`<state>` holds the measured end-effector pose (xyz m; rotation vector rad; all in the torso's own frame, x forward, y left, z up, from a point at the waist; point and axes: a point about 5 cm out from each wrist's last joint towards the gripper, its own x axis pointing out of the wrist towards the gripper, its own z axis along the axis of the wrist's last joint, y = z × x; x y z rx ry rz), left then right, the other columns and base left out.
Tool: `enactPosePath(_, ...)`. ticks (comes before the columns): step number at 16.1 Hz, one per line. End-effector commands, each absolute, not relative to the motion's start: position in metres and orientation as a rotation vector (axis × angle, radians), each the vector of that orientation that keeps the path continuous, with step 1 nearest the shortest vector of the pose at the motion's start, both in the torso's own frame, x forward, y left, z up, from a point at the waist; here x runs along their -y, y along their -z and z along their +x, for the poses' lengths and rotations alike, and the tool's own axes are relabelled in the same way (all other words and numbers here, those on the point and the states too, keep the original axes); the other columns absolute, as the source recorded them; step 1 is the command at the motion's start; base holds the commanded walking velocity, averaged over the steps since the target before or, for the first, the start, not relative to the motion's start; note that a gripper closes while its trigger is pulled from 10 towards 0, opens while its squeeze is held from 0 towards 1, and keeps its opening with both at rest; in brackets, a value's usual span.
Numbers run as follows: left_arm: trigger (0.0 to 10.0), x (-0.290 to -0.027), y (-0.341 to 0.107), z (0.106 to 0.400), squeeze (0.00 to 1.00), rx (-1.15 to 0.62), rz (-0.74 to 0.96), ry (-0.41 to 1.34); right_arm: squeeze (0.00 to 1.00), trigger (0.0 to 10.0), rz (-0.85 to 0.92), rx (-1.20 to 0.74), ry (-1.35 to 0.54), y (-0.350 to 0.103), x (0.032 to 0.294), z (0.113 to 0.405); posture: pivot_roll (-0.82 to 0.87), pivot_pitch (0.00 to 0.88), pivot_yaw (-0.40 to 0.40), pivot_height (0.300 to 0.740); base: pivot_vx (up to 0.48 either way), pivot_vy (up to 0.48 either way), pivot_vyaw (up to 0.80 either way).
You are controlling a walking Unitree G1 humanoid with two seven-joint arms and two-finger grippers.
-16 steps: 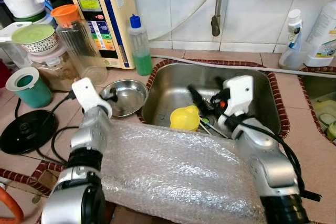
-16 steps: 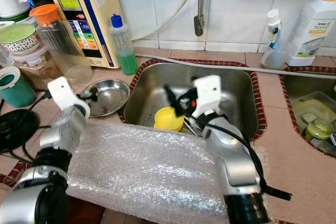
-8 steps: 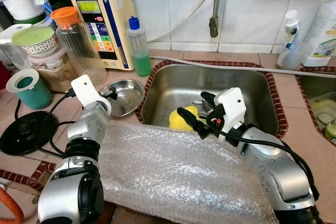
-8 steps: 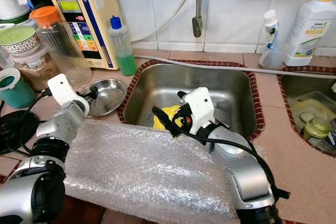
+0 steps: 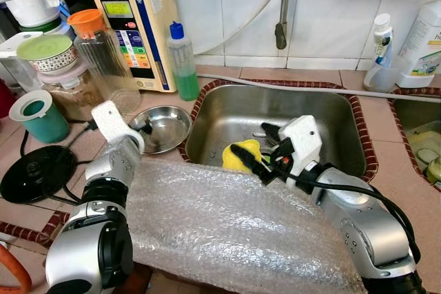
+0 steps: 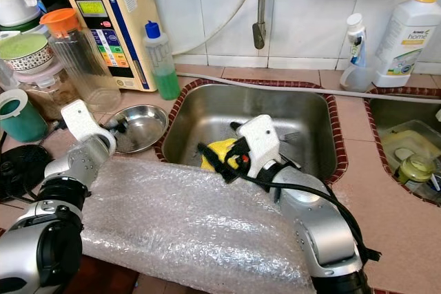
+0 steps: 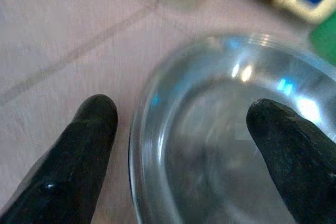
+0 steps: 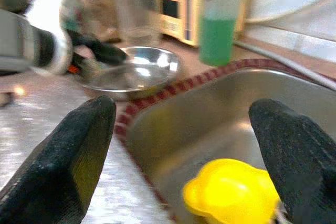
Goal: Kitchen organization
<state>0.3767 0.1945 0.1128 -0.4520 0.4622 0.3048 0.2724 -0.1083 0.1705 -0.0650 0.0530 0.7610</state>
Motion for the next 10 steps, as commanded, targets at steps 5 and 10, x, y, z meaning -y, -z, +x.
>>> enactPosePath(5,0.0,-0.195,-0.11,0.376,0.0,-0.486,-0.481,-0.3,0.0,10.0,-0.068,-0.078,-0.844,-0.17,0.102,0.261,-0.12,0.0,0.155,0.74,0.0,0.0,0.0)
enactPosePath(10,0.0,-0.208,-0.113,0.377,0.0,-0.471,-0.461,-0.344,0.0,10.0,-0.069,-0.085,-0.842,-0.169,0.102,0.262,-0.12,0.0,0.158,0.74,0.0,0.0,0.0)
